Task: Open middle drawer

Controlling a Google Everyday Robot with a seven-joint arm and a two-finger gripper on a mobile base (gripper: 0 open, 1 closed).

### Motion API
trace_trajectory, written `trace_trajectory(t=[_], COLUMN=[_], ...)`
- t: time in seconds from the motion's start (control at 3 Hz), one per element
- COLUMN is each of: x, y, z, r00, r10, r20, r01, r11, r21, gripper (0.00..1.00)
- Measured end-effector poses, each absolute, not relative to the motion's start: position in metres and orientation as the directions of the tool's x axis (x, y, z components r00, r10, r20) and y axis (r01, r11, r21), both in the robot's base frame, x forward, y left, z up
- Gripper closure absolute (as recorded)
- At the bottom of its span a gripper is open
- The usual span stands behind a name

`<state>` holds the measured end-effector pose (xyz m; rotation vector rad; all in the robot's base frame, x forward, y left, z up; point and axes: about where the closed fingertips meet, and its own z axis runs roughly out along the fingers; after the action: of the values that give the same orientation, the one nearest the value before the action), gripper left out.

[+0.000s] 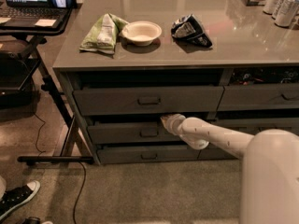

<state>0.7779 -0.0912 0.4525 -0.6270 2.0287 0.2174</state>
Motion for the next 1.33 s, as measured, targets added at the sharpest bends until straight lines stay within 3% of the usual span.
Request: trace_trajectory(t=[1.33], x=[0.7685], y=[-0.0936], z=[0.4511], r00=[-0.459], r10=[-0.337], r20=[-0.822], r01=[-0.522], r11=[0.851], r21=[-0.058], gripper=[1.00])
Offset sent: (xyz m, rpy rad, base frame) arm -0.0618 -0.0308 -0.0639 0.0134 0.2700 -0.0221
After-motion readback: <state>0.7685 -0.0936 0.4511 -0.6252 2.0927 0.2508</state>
